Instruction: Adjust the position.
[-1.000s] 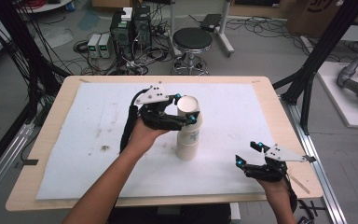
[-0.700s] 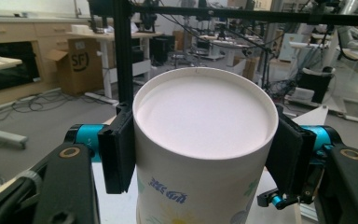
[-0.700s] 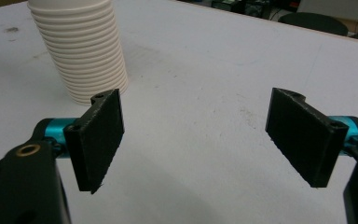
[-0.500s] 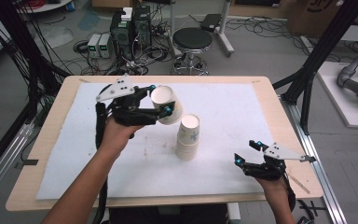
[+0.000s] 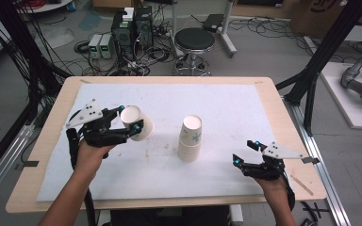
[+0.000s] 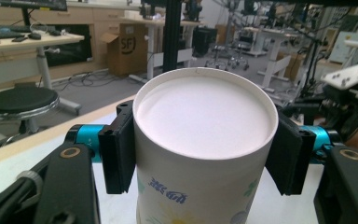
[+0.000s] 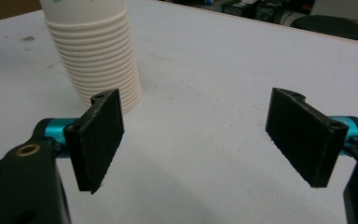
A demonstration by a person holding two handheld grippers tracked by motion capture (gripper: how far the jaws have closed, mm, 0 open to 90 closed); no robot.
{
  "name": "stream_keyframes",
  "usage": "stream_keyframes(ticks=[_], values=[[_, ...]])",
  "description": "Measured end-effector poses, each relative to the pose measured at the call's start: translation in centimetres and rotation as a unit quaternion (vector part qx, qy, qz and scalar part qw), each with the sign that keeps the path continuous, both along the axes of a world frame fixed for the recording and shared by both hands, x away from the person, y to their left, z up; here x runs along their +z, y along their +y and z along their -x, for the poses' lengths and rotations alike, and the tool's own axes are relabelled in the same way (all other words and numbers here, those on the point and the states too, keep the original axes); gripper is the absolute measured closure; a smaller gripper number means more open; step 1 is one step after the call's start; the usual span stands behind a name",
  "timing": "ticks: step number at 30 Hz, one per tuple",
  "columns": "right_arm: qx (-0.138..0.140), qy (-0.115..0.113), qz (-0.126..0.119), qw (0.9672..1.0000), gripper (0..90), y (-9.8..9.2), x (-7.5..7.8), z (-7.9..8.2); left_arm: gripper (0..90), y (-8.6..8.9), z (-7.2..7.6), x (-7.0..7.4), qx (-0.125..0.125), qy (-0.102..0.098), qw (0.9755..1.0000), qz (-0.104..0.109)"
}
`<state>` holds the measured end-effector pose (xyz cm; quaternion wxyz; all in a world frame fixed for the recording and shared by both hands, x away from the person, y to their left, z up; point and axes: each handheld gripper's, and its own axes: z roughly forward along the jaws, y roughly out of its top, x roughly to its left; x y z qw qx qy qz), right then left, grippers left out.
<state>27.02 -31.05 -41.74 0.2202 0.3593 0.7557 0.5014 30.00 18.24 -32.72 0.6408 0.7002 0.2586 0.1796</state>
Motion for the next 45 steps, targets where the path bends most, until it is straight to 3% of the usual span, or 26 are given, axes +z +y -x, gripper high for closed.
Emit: stream_keyframes(ticks=[12, 20, 26, 32, 37, 41, 45], values=[[0.052, 0.01, -0.023, 0.9983, 19.6, 1.6, 0.8, 0.9, 35.0, -0.7, 2.9, -3.0, -0.023, 0.0, 0.9997, 0.002], [0.097, 0.008, -0.022, 0.995, 19.6, 2.9, 1.0, 1.1, 35.0, -0.7, 4.1, -4.3, -0.028, 0.007, 0.9996, 0.003], [0.135, 0.02, -0.024, 0.9903, 19.7, 4.4, 1.2, 1.3, 35.0, -0.8, 4.3, -5.0, -0.043, 0.016, 0.9989, 0.005], [0.174, 0.016, -0.022, 0.9843, 19.7, 6.5, 1.5, 1.7, 35.1, -1.5, 4.4, -5.7, -0.063, 0.028, 0.9976, 0.0], [0.197, 0.015, -0.017, 0.9801, 19.7, 7.8, 1.5, 1.7, 35.2, -2.5, 4.6, -5.7, -0.08, 0.026, 0.9964, -0.004], [0.21, 0.018, -0.015, 0.9775, 19.7, 8.6, 1.5, 1.7, 35.6, -3.1, 4.7, -5.8, -0.099, 0.027, 0.9947, -0.006], [0.227, 0.016, -0.012, 0.9737, 19.7, 9.5, 1.6, 1.6, 35.6, -3.8, 4.6, -5.5, -0.127, 0.025, 0.9916, -0.006]])
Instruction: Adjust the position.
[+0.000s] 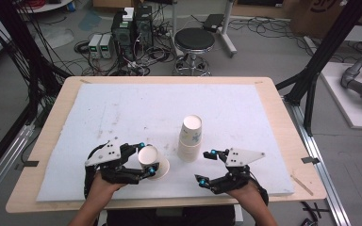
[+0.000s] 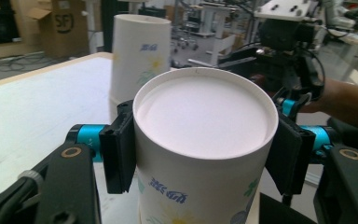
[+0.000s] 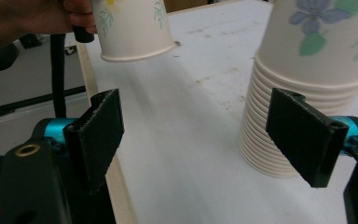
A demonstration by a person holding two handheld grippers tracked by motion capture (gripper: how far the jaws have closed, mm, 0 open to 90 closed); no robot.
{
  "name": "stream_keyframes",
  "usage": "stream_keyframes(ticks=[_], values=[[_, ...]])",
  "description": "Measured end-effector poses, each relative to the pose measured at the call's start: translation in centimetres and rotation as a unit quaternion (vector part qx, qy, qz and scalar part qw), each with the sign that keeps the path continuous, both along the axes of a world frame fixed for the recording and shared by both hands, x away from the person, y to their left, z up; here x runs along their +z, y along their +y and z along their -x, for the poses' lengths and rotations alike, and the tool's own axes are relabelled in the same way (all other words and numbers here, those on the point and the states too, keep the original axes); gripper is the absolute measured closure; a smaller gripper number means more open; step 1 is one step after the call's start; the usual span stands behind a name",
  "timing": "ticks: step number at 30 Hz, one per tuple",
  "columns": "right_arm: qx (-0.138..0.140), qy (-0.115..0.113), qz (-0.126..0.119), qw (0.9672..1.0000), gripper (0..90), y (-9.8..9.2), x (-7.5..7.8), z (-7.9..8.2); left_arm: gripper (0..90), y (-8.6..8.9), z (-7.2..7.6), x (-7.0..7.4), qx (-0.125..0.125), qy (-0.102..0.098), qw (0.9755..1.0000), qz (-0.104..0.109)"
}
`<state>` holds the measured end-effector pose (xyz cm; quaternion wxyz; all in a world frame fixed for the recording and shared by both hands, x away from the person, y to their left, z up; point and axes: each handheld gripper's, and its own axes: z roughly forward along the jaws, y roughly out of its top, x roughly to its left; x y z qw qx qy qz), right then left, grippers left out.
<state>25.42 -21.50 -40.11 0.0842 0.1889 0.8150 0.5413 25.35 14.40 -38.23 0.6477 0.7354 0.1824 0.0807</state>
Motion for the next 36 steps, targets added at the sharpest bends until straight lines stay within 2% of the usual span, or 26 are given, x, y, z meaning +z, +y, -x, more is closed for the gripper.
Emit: stream_keyframes(ticks=[5, 9, 13, 18, 24, 36], values=[[0.024, 0.003, 0.003, 0.9997, 19.7, 1.5, 0.2, -0.2, 35.6, -1.2, -0.6, 1.0, -0.045, -0.002, 0.999, 0.007], [0.047, 0.002, 0.01, 0.9988, 19.7, 3.0, 0.4, -0.4, 35.6, -2.3, -0.8, 1.1, -0.058, 0.0, 0.9983, 0.001], [0.063, 0.0, 0.006, 0.998, 19.7, 4.1, 0.6, -0.6, 35.5, -2.7, -0.7, 0.7, -0.061, 0.003, 0.9981, -0.009], [0.077, 0.003, 0.007, 0.997, 19.7, 5.1, 0.1, -0.6, 35.5, -2.8, -0.6, 0.4, -0.063, 0.006, 0.998, -0.006], [0.087, 0.006, 0.007, 0.9962, 19.7, 5.6, -0.2, -0.5, 35.5, -3.1, -0.4, 0.0, -0.07, 0.006, 0.9974, -0.014], [0.102, 0.013, 0.01, 0.9947, 20.0, 6.7, -0.5, -0.4, 35.4, -4.0, -0.2, -0.3, -0.086, 0.009, 0.9962, -0.012]])
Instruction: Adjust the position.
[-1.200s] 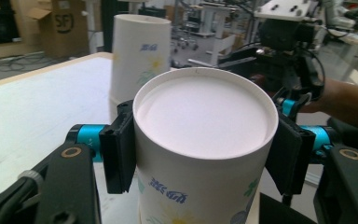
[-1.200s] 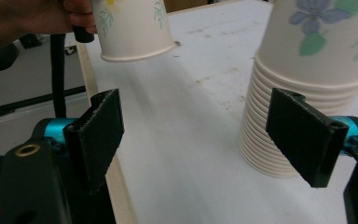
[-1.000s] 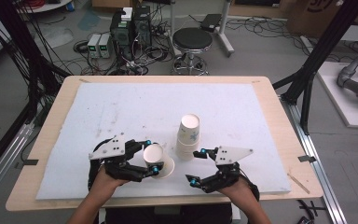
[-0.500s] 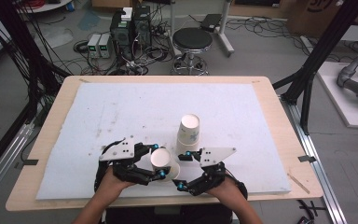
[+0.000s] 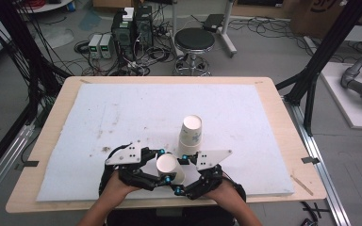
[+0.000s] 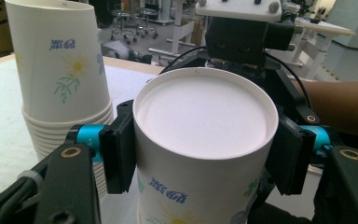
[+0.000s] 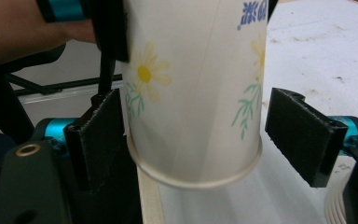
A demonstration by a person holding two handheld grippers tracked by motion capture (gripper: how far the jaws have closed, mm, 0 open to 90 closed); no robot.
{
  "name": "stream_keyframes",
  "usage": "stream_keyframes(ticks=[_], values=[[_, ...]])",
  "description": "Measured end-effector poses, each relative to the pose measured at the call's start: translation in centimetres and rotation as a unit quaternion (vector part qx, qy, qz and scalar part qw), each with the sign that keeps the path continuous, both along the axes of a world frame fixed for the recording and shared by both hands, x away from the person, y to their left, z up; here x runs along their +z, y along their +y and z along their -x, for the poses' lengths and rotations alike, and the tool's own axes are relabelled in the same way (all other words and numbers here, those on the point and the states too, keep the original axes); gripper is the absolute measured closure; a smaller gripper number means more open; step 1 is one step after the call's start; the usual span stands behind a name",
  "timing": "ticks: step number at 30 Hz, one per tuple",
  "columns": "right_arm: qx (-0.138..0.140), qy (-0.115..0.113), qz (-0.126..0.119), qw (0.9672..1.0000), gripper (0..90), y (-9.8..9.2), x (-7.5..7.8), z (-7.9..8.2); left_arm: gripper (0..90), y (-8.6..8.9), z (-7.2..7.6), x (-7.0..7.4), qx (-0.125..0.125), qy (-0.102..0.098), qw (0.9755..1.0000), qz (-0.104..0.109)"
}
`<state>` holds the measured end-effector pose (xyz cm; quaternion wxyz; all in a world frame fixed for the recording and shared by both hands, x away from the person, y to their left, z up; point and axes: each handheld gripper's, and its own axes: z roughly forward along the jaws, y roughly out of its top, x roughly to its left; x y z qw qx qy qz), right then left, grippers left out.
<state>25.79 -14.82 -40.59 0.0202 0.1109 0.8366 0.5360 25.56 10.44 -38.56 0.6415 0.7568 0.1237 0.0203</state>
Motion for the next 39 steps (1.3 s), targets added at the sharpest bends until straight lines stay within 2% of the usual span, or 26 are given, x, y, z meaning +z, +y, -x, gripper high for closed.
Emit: stream_keyframes(ticks=[3, 5, 12, 17, 19, 21, 22, 25, 26, 30, 34, 39], values=[[0.002, 0.001, -0.003, 1.0, 20.5, 0.1, -0.1, -0.1, 35.5, -0.2, 0.1, 0.0, -0.003, 0.0, 1.0, 0.003], [0.01, 0.009, -0.008, 0.9999, 25.9, 0.2, -0.1, -0.2, 35.5, -0.3, 0.1, -0.1, -0.002, -0.003, 1.0, 0.002], [0.017, 0.021, -0.015, 0.9995, 31.2, 0.0, -0.2, -0.3, 35.9, -0.3, 0.1, -0.1, -0.002, -0.003, 1.0, 0.002], [0.018, 0.008, -0.009, 0.9998, 36.6, 0.0, -0.1, -0.3, 35.8, -0.3, 0.1, -0.2, 0.003, 0.0, 1.0, 0.006], [0.018, 0.006, -0.007, 0.9998, 37.2, 0.0, 0.0, -0.3, 34.6, -0.4, 0.1, -0.2, 0.007, -0.005, 1.0, 0.002], [0.017, 0.009, -0.004, 0.9998, 37.5, 0.0, 0.0, -0.3, 22.8, -0.5, 0.2, -0.2, 0.028, -0.009, 0.9995, -0.008], [0.02, 0.008, -0.003, 0.9998, 37.5, 0.0, 0.0, -0.3, 17.1, -0.5, 0.1, -0.2, 0.03, -0.009, 0.9995, -0.01], [0.02, 0.005, 0.0, 0.9998, 37.5, 0.0, 0.1, -0.2, 16.2, -0.1, 0.1, 0.1, 0.022, -0.007, 0.9997, -0.005], [0.021, 0.007, 0.002, 0.9997, 37.4, -0.1, 0.1, -0.2, 16.2, 0.0, 0.1, 0.2, 0.019, -0.006, 0.9998, -0.004], [0.018, -0.006, 0.02, 0.9996, 37.5, -0.3, 0.2, -0.2, 16.2, 0.7, 0.1, 0.8, 0.013, -0.004, 0.9998, -0.011], [0.014, -0.018, 0.05, 0.9985, 37.5, -0.6, 0.4, -0.4, 16.2, 1.2, -0.1, 1.2, 0.012, -0.002, 0.9997, -0.02], [0.023, -0.024, 0.079, 0.9963, 37.5, -0.6, 0.9, -0.7, 16.2, 1.3, -0.3, 1.4, -0.002, 0.001, 0.9982, -0.059]])
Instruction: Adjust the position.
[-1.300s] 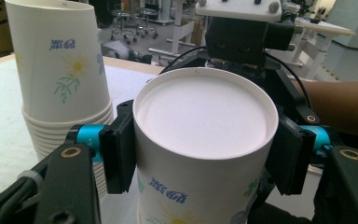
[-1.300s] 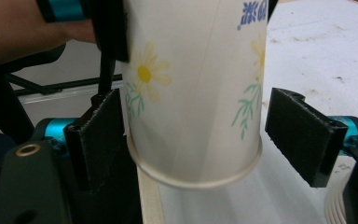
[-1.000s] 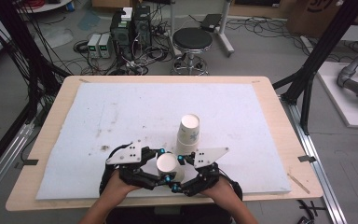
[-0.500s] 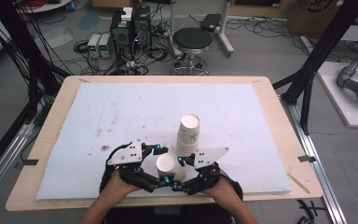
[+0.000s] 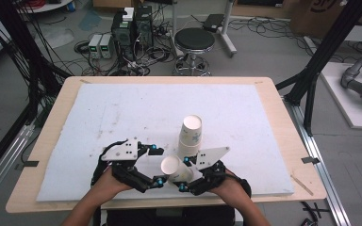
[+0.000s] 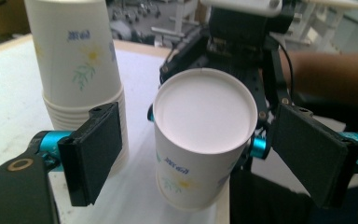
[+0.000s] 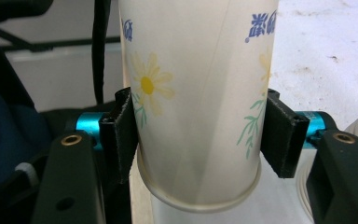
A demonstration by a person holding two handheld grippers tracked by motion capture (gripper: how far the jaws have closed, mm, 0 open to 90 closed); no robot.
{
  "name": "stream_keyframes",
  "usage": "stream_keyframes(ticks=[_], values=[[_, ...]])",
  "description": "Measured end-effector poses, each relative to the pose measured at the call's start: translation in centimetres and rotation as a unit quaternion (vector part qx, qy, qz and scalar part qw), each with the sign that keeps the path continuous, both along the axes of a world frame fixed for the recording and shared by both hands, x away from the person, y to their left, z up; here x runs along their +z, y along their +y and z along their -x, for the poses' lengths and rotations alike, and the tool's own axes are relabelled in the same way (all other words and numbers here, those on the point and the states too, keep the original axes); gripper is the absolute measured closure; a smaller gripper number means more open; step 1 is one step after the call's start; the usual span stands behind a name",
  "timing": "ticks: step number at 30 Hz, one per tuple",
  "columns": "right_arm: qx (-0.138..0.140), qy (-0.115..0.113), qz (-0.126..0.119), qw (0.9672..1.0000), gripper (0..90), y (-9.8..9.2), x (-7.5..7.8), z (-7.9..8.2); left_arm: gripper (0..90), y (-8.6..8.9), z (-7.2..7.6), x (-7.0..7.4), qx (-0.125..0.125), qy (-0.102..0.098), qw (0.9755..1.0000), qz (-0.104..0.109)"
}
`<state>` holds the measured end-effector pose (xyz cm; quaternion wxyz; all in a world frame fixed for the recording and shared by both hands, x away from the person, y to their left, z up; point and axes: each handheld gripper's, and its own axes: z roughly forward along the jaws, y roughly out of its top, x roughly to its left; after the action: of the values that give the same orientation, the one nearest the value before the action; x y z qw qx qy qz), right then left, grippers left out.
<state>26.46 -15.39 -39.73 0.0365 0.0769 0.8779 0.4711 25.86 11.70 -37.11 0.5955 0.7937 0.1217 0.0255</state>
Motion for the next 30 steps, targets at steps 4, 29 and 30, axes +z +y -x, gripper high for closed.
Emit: stream_keyframes(ticks=[4, 29, 30], values=[[0.013, -0.001, 0.019, 0.9997, 37.5, 0.2, 0.6, 0.0, 16.2, -0.2, -0.2, 0.4, -0.008, 0.003, 0.9996, -0.029], [0.056, -0.035, 0.161, 0.9847, 37.7, 1.6, 3.5, -0.3, 22.0, -2.8, -1.0, 1.9, -0.068, 0.003, 0.988, -0.138], [0.057, -0.035, 0.164, 0.9842, 37.7, 1.7, 3.5, -0.3, 22.4, -2.9, -1.0, 1.9, -0.071, 0.005, 0.9872, -0.143]])
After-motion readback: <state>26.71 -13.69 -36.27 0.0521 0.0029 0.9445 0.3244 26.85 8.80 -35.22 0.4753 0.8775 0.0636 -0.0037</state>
